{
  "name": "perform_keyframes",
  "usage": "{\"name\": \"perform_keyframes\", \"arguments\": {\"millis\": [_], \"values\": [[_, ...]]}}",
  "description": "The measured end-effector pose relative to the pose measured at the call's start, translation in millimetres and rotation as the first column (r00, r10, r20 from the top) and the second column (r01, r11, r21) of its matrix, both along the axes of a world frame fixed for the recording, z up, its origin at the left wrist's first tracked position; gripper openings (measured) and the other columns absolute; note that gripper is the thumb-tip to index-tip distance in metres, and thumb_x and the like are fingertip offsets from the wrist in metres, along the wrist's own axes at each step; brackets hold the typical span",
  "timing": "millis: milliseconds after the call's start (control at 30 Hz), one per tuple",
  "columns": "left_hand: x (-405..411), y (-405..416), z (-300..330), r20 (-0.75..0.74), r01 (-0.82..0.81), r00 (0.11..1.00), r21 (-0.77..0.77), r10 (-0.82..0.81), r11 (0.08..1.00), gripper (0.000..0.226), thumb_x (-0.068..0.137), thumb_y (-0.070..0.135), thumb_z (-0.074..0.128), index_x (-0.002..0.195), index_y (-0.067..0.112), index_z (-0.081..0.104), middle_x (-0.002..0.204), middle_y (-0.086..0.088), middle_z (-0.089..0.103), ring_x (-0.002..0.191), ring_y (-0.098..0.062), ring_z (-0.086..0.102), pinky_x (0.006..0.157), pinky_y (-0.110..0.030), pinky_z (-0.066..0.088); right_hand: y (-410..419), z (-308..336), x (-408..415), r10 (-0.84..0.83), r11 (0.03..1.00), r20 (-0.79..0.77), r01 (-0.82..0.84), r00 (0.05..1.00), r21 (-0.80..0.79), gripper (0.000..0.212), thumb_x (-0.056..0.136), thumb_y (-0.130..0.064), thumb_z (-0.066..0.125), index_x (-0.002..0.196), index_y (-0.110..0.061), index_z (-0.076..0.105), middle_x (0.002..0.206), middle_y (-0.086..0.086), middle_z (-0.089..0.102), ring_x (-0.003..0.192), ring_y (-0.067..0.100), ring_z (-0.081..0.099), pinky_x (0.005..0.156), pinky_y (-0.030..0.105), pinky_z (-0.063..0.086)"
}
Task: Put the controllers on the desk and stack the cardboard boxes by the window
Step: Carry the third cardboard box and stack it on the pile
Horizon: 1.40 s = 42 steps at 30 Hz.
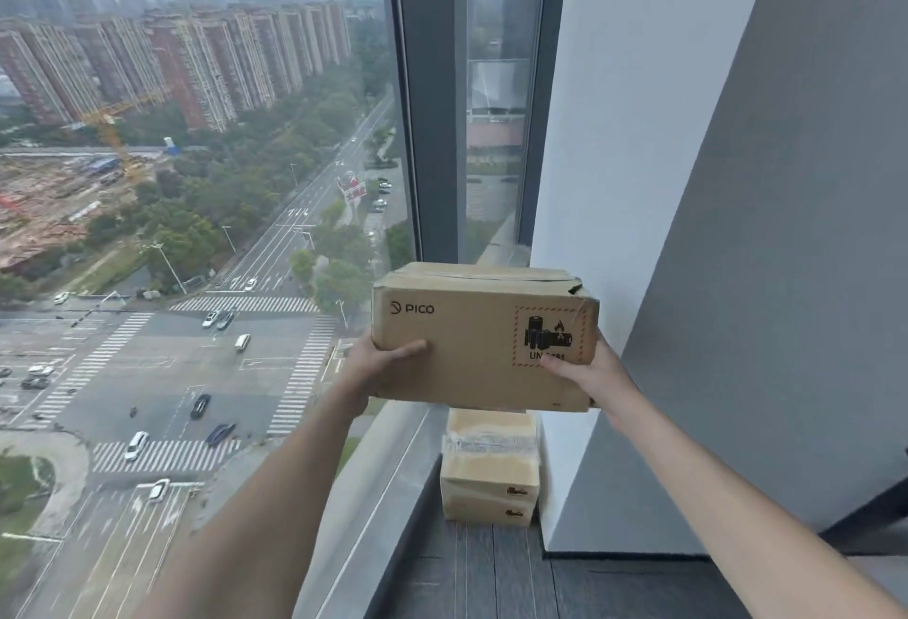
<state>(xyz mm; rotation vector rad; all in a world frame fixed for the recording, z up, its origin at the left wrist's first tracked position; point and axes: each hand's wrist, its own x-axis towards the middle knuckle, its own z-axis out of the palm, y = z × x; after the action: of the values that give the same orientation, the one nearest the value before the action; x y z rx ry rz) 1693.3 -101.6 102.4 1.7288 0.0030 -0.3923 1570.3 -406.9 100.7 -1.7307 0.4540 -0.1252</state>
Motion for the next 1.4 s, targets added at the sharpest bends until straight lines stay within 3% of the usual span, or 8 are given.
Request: {"name": "perform_keyframes", "arguments": {"millis": [167,267,400,567,867,1033,1267,1400], "values": [[88.8,-22.0,-45.6,-0.083,0.054,0.995,0.022,-0.052,0.998,0.083,0.044,0.055,0.092,0.117,0.025,0.065,0.109,0.002,0.073,0.1,-0.02,0.07,0.066,-0.038,0.061,-13.6,-40.7,76.2,-0.041,0.999,-0.092,0.043,0.995,0.017,0.068,0.072,-0.034,0.09,0.129,-0.041,0.053,0.118,-0.015,0.071,0.115,0.014,0.065,0.102,0.049,0.052],[136.8,-39.8,-80.4,-0.14,0.078,0.988,0.031,-0.073,0.996,0.069,0.061,0.045,0.093,0.119,0.025,0.062,0.109,0.003,0.071,0.101,-0.018,0.068,0.059,-0.032,0.056,-26.5,-75.0,119.5,-0.069,0.996,-0.16,0.078,0.985,0.049,0.069,0.073,-0.035,0.089,0.13,-0.041,0.052,0.118,-0.015,0.071,0.113,0.013,0.065,0.099,0.05,0.054],[177.5,-63.1,-141.8,-0.188,0.076,0.98,0.048,-0.065,0.996,0.054,0.07,0.032,0.09,0.115,0.027,0.062,0.105,0.007,0.071,0.093,-0.009,0.068,0.063,-0.027,0.055,-42.9,-136.1,159.7,-0.078,0.991,-0.227,0.101,0.971,0.092,0.066,0.076,-0.029,0.088,0.131,-0.037,0.053,0.119,-0.014,0.07,0.115,0.013,0.064,0.098,0.047,0.053],[214.6,-86.2,-231.2,-0.22,0.076,0.974,0.064,-0.06,0.995,0.058,0.069,0.034,0.091,0.118,0.028,0.061,0.112,0.006,0.07,0.101,-0.013,0.067,0.072,-0.031,0.057,-72.3,-229.8,201.8,-0.077,0.984,-0.299,0.12,0.951,0.131,0.065,0.074,-0.027,0.089,0.129,-0.031,0.055,0.118,-0.01,0.072,0.114,0.017,0.065,0.094,0.047,0.054],[232.6,-105.7,-408.9,-0.261,0.121,0.96,0.073,-0.098,0.99,0.059,0.074,0.031,0.087,0.125,0.025,0.059,0.114,0.006,0.072,0.106,-0.017,0.068,0.065,-0.026,0.053,-102.1,-410.1,218.3,-0.1,0.983,-0.341,0.146,0.935,0.113,0.065,0.075,-0.025,0.088,0.129,-0.03,0.053,0.12,-0.01,0.07,0.115,0.015,0.064,0.102,0.049,0.05],[225.0,-109.9,-496.2,-0.209,0.168,0.967,0.083,-0.148,0.982,0.043,0.081,0.021,0.083,0.115,0.03,0.059,0.114,0.006,0.073,0.109,-0.013,0.068,0.09,-0.032,0.056,-97.4,-488.1,201.8,-0.191,0.974,-0.306,0.219,0.933,0.059,0.05,0.081,-0.012,0.083,0.12,-0.024,0.054,0.11,-0.013,0.067,0.102,0.0,0.06,0.103,0.039,0.047],[215.8,-117.5,-582.5,-0.15,0.156,0.979,0.11,-0.139,0.982,0.043,0.084,0.011,0.079,0.12,0.019,0.056,0.107,0.012,0.07,0.091,0.01,0.066,0.075,-0.01,0.053,-98.7,-582.0,187.0,-0.23,0.97,-0.248,0.244,0.941,0.026,0.063,0.077,-0.016,0.086,0.13,-0.018,0.053,0.119,-0.011,0.068,0.109,-0.001,0.062,0.099,0.03,0.047],[202.7,-112.0,-619.1,-0.153,0.154,0.979,0.132,-0.134,0.979,0.041,0.084,0.007,0.077,0.118,0.019,0.057,0.106,0.013,0.07,0.087,0.013,0.067,0.076,-0.009,0.052,-93.5,-619.3,176.7,-0.213,0.976,-0.256,0.216,0.943,-0.019,0.054,0.077,-0.016,0.087,0.117,-0.031,0.056,0.111,-0.016,0.07,0.097,-0.012,0.064,0.091,0.022,0.048]]}}
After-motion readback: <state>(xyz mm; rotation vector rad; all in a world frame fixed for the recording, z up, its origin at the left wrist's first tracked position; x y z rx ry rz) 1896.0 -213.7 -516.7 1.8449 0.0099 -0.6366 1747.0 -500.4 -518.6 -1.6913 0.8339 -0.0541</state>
